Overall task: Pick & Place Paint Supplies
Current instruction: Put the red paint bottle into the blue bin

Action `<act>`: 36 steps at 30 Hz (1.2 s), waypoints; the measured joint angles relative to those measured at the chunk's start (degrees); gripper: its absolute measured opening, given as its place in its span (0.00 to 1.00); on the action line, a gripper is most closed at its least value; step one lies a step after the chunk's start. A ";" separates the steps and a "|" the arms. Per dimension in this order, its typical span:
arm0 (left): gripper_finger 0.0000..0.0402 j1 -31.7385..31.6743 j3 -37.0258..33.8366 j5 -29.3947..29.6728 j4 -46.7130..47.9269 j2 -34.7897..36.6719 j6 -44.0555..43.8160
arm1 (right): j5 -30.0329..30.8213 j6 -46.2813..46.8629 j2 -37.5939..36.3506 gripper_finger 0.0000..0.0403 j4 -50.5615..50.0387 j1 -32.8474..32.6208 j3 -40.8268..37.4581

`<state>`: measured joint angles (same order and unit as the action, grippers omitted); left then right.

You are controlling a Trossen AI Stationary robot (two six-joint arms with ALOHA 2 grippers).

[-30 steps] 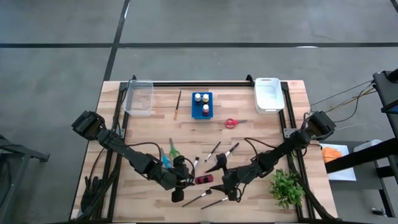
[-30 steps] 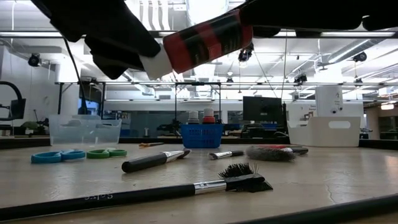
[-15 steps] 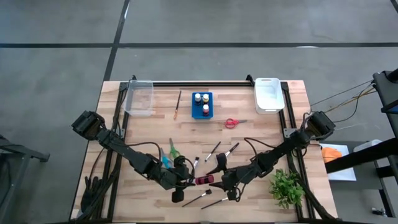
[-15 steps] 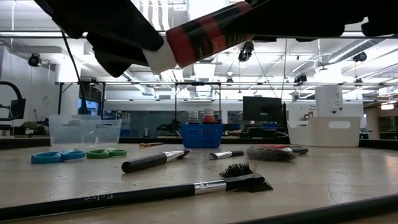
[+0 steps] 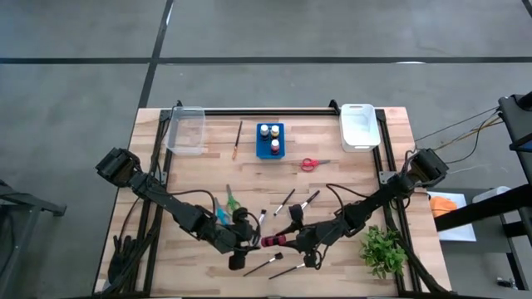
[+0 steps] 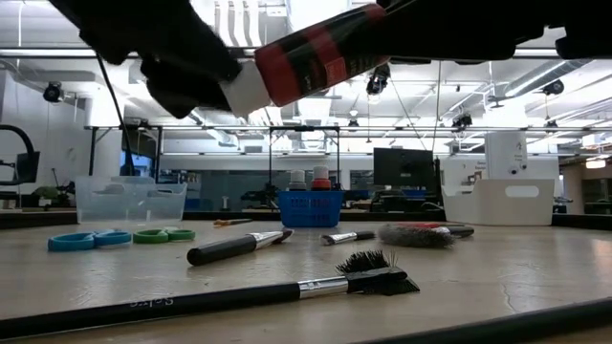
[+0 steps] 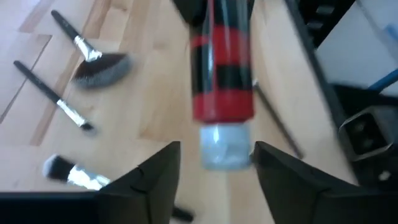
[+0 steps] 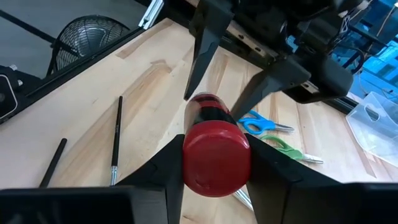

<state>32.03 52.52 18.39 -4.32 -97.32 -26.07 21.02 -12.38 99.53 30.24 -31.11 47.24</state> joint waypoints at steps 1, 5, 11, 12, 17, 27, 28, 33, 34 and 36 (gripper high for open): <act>0.57 0.00 0.01 0.00 1.49 0.00 0.57 | 0.01 0.15 0.00 0.33 -0.03 0.00 0.00; 0.66 0.04 -0.01 0.00 9.77 0.00 0.50 | 0.02 0.15 -0.04 0.33 -0.15 0.00 0.00; 0.74 0.19 -0.27 0.00 19.40 0.00 -4.59 | 0.15 -0.20 -3.29 0.33 -3.27 -1.17 -0.03; 0.74 0.31 -0.40 0.00 19.23 0.00 -5.33 | 0.18 -0.58 -4.30 0.33 -3.96 -1.64 -0.07; 0.74 0.93 -0.47 0.26 10.64 0.00 -4.20 | 6.89 -7.16 -8.41 0.33 -5.91 -6.24 -1.56; 0.74 0.11 -0.40 0.50 -9.45 0.00 5.78 | 32.94 -25.32 -6.92 0.33 -2.33 -17.11 -2.51; 0.74 0.11 -0.40 0.50 -11.56 0.00 7.02 | 34.65 -26.50 -6.64 0.33 -1.62 -17.62 -2.51; 0.74 0.17 -0.40 0.48 -22.26 0.00 15.36 | 39.44 -30.02 -5.64 0.33 0.76 -19.49 -2.32; 0.74 0.15 -0.34 0.50 -23.39 0.00 17.49 | 39.78 -30.40 -5.64 0.33 0.86 -19.78 -2.32; 0.74 0.15 -0.29 1.72 -23.78 0.00 22.36 | 40.86 -30.95 -5.64 0.33 1.78 -20.36 -2.30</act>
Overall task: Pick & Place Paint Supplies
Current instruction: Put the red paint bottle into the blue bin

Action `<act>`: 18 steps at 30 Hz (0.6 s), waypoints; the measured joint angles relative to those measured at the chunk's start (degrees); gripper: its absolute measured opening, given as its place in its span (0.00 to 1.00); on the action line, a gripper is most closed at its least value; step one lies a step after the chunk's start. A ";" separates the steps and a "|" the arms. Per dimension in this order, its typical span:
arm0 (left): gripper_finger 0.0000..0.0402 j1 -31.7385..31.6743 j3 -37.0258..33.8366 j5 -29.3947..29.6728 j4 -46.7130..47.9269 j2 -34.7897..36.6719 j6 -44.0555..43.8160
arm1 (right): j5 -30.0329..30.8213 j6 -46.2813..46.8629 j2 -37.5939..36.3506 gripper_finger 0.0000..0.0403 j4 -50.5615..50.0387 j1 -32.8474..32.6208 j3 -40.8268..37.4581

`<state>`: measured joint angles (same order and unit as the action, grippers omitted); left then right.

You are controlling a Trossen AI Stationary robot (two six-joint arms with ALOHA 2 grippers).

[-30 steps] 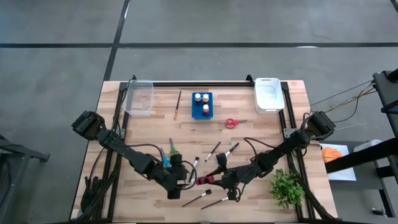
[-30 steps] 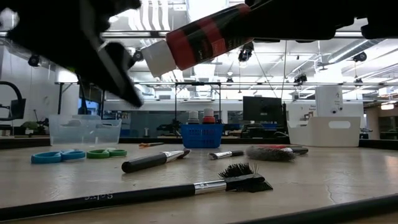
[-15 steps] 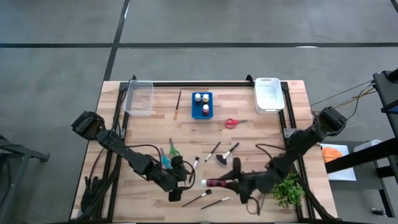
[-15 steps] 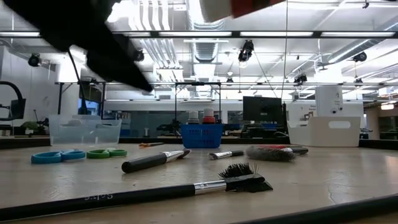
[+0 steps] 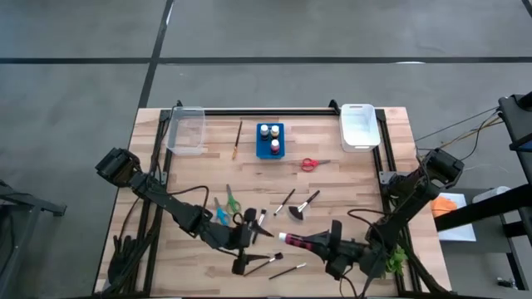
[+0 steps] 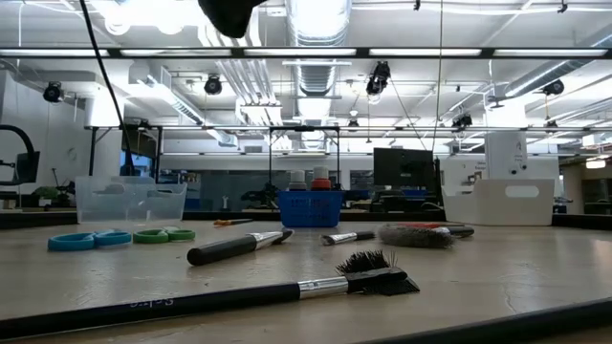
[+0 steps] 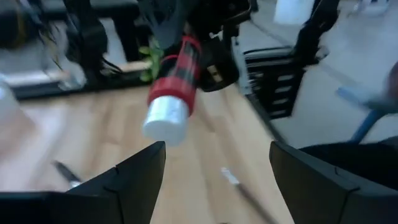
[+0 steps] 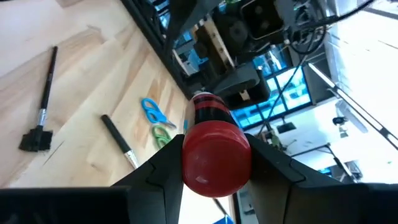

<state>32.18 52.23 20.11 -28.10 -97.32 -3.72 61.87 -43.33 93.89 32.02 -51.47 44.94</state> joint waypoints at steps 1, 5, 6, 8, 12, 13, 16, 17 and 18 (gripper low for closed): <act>0.74 0.00 0.00 1.23 -0.08 0.00 2.70 | 0.07 -0.41 0.00 0.33 0.44 -0.31 0.04; 0.74 0.00 0.00 8.57 -1.63 0.00 17.58 | -0.26 -2.65 -0.02 0.33 4.31 -1.19 0.27; 0.74 0.04 0.00 9.58 -2.45 -0.02 20.70 | -0.45 -3.01 -0.01 0.33 5.55 -1.23 0.27; 0.74 0.12 0.00 9.91 -4.81 -0.02 25.41 | -0.63 -3.39 -0.01 0.33 6.68 -1.24 0.27; 0.74 0.42 0.00 8.81 -8.13 -0.02 33.47 | -0.62 -3.39 -0.02 0.33 7.67 -1.13 0.25; 0.74 0.44 -0.02 8.54 -9.10 -0.06 35.33 | -0.62 -3.36 -0.02 0.33 7.71 -1.13 0.25; 0.74 0.46 0.02 6.74 -10.09 -0.02 40.62 | -0.65 -3.38 -0.02 0.33 8.20 -1.18 0.31; 0.74 0.46 0.01 6.30 -10.10 -0.04 41.92 | -0.70 -3.64 -0.02 0.33 9.22 -1.17 0.32; 0.74 0.50 0.00 6.20 -10.18 -0.07 43.17 | -0.68 -4.29 -0.05 0.33 10.51 -1.16 0.32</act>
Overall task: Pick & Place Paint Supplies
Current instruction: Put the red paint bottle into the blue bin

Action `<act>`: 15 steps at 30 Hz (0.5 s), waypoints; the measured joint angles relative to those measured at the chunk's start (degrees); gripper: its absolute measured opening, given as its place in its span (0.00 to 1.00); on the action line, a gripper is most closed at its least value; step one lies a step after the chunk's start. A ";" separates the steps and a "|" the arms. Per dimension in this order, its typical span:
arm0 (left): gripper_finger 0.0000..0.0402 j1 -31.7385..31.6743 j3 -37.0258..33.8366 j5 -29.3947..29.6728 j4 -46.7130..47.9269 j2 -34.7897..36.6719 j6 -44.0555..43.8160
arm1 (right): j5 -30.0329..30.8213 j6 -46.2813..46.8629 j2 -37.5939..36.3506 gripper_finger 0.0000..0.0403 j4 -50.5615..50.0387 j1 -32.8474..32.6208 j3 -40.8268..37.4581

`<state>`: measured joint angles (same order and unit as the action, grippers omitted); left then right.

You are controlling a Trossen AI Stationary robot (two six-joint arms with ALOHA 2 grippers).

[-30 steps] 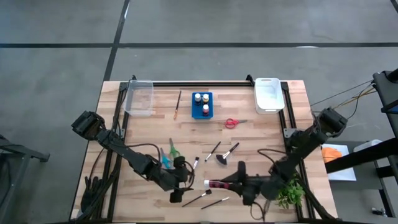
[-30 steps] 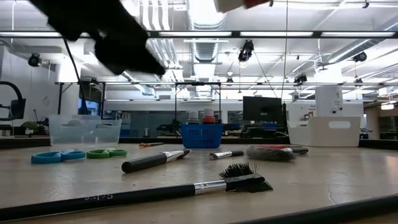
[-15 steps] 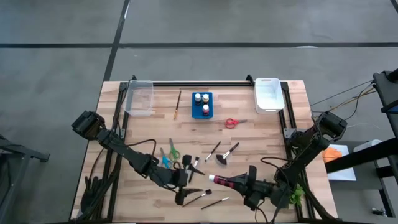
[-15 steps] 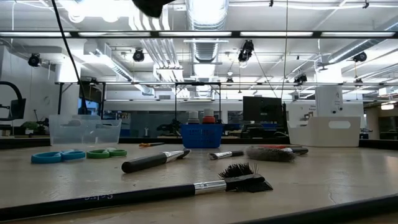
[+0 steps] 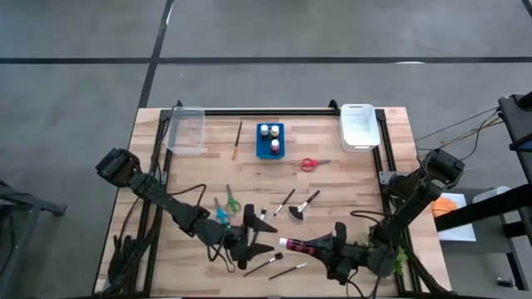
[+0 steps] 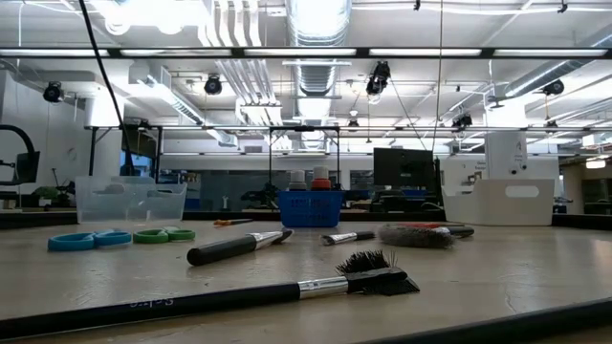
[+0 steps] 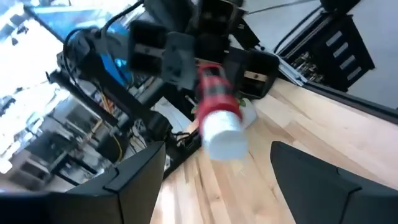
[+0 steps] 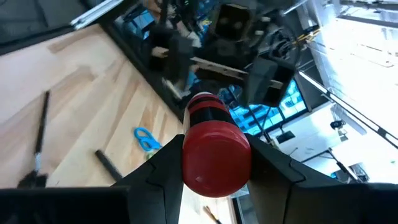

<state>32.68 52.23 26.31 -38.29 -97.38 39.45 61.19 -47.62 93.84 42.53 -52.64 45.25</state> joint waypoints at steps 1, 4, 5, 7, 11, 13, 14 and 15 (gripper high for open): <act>0.74 0.01 0.00 -0.01 -0.23 0.00 1.10 | 0.01 -1.01 -0.05 0.33 1.56 0.02 0.00; 0.74 0.09 0.08 -0.01 -2.22 0.00 5.74 | 0.02 -4.75 -0.26 0.33 7.32 0.17 0.00; 0.74 0.12 0.22 0.02 -2.76 0.00 7.47 | -0.03 -5.91 -0.41 0.33 9.10 0.37 0.00; 0.74 0.18 0.43 0.03 -4.44 0.00 10.80 | -0.24 -8.32 -0.63 0.33 12.17 0.71 0.00; 0.74 0.22 0.98 0.17 -6.31 0.00 16.42 | -2.55 -9.48 -1.00 0.33 13.89 2.15 0.07; 0.74 0.22 1.33 0.02 -6.69 0.00 17.70 | -3.38 -8.68 -1.15 0.33 13.90 2.82 0.14; 0.74 0.22 1.42 0.03 -6.80 0.00 18.23 | -3.63 -8.34 -1.24 0.33 13.96 3.19 0.17; 0.74 0.22 1.66 0.02 -6.91 0.00 19.01 | -3.80 -8.19 -1.40 0.33 13.92 3.47 0.15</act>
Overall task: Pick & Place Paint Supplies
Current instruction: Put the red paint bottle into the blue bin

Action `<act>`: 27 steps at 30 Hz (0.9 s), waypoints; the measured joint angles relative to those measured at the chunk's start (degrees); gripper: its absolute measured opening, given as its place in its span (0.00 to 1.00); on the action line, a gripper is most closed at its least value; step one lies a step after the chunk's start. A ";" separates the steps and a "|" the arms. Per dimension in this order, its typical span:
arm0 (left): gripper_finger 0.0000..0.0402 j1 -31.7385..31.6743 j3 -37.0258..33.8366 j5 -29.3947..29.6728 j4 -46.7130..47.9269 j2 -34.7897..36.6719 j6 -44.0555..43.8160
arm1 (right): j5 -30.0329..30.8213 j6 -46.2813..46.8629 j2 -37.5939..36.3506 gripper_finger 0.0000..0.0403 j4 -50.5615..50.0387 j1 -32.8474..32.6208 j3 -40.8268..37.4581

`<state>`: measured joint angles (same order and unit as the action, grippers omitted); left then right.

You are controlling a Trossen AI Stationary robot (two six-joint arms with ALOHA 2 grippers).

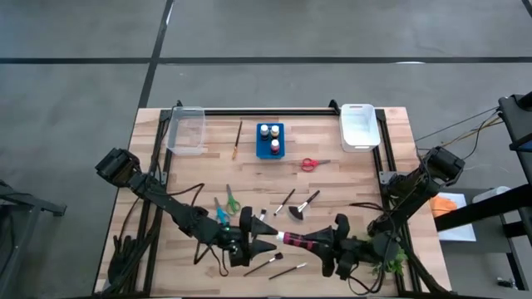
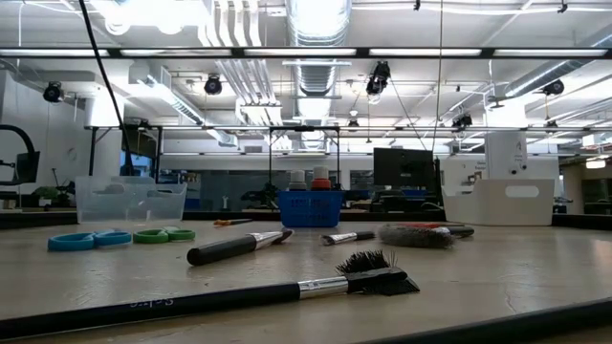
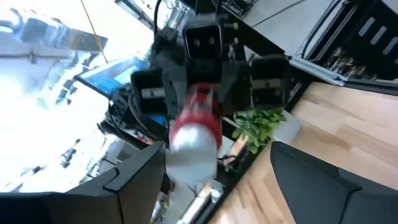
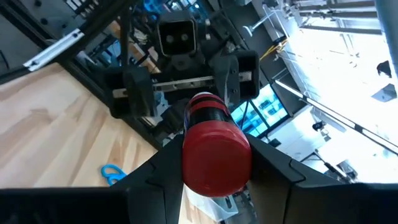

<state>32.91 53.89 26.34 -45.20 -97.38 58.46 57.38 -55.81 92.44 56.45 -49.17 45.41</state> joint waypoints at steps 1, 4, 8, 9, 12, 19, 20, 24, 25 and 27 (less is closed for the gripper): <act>0.74 0.00 0.22 0.01 -0.10 0.00 1.05 | -0.23 0.07 -0.08 0.33 -0.07 0.24 -0.02; 0.74 0.04 0.35 -0.03 -0.17 0.00 2.03 | -0.66 0.60 -0.14 0.33 -0.04 0.81 -0.02; 0.71 -0.22 0.63 0.00 -0.19 0.00 1.74 | -1.10 1.61 -0.34 0.33 -0.07 0.81 -0.04; 0.69 -0.22 0.63 0.00 -0.22 0.00 1.74 | -1.31 1.80 -0.34 0.33 -0.12 0.81 -0.04; 0.60 -0.35 0.63 0.01 -0.34 0.00 1.54 | -2.22 2.51 -0.34 0.33 -0.49 0.81 -0.04; 0.41 -0.39 0.63 -0.01 -0.62 0.00 1.37 | -2.44 3.23 -0.34 0.33 -1.20 0.81 -0.07; 0.39 -0.43 0.63 -0.16 -0.59 0.00 1.37 | -2.46 3.32 -0.34 0.33 -1.39 0.81 -0.07; 0.37 -0.68 0.54 -1.48 -0.02 0.00 1.06 | -2.69 4.54 -0.34 0.33 -2.33 0.81 -0.09; 0.37 -0.84 0.49 -1.86 0.00 0.00 0.64 | -2.69 4.66 -0.34 0.33 -2.38 0.81 -0.09; 0.37 -1.19 0.48 -2.44 0.08 0.00 -0.30 | -2.91 4.78 -0.34 0.33 -2.39 0.81 -0.09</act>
<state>31.72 54.37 23.89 -45.12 -97.38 58.16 54.48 -51.02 92.09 54.06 -48.36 45.32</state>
